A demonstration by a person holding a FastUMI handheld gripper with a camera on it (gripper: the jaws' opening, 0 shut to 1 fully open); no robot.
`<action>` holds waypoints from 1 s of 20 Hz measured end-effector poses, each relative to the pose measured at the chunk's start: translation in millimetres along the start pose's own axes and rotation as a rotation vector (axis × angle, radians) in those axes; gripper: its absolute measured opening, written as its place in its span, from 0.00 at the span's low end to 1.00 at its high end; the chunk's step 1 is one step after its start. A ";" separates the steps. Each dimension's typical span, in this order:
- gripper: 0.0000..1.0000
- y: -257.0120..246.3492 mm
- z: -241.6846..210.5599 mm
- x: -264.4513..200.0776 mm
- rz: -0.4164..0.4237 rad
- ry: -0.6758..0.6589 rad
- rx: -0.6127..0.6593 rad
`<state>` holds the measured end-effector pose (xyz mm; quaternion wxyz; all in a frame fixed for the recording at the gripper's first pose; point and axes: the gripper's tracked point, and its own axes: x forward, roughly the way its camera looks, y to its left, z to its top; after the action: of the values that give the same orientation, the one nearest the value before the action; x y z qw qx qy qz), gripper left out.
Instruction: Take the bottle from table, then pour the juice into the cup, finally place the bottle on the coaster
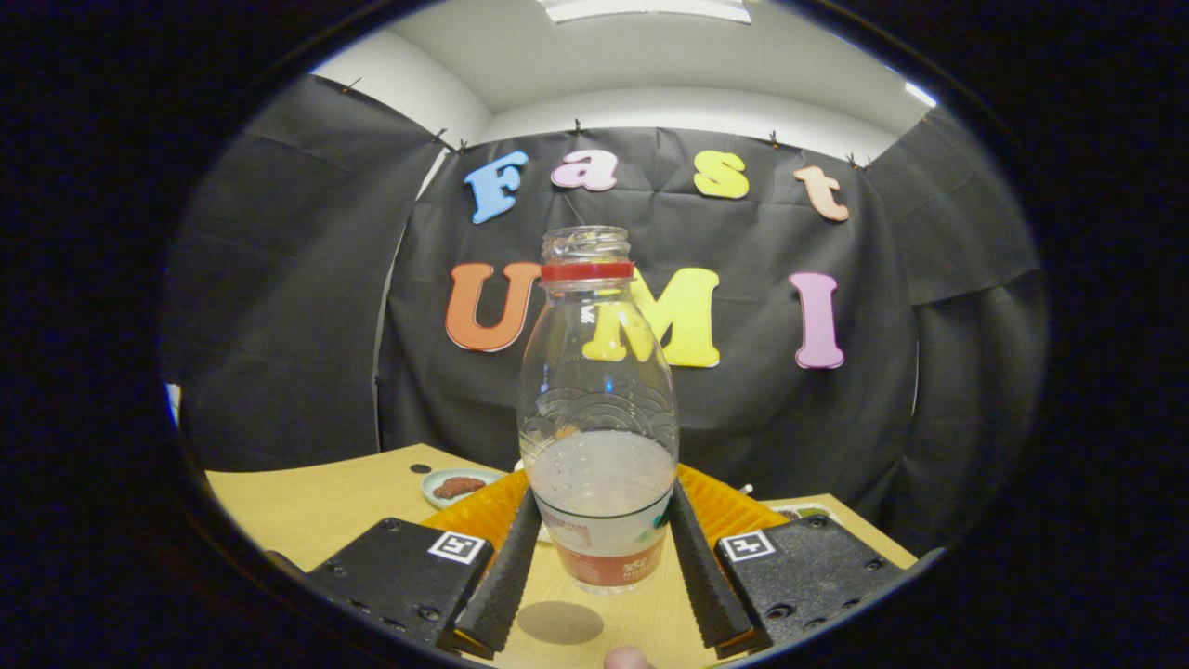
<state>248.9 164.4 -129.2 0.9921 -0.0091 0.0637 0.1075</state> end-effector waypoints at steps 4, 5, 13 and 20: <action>0.77 7.5 -43.9 16.9 0.008 0.062 0.033; 0.77 9.3 -53.6 18.8 0.011 0.071 0.033; 0.78 25.9 -126.2 36.4 0.049 0.184 0.074; 0.78 32.9 -149.3 43.6 0.067 0.227 0.080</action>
<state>265.5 201.0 -283.0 0.9739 0.0207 0.1802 0.1363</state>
